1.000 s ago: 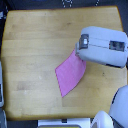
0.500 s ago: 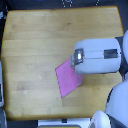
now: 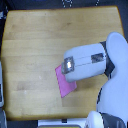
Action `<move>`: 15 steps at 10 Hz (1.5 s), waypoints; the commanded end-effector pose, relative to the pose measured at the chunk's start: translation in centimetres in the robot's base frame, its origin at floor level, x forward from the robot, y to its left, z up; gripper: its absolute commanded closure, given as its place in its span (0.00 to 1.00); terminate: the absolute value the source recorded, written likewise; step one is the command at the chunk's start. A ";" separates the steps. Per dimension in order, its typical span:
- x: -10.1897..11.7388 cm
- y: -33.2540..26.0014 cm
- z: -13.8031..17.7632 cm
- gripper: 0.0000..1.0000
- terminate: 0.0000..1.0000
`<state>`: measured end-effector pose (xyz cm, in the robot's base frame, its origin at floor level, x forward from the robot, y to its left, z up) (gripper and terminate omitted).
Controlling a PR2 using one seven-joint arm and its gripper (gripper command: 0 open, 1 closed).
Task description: Folding a cloth
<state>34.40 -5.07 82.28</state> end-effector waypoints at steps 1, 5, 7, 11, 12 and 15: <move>-2.5 4.7 -0.2 1.00 0.00; -3.7 5.1 -3.2 1.00 0.00; -4.0 5.8 -3.9 1.00 0.00; -2.5 7.5 -4.7 1.00 0.00; -2.2 7.7 -4.8 1.00 0.00; -1.4 8.1 -5.2 1.00 0.00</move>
<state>31.38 2.01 77.83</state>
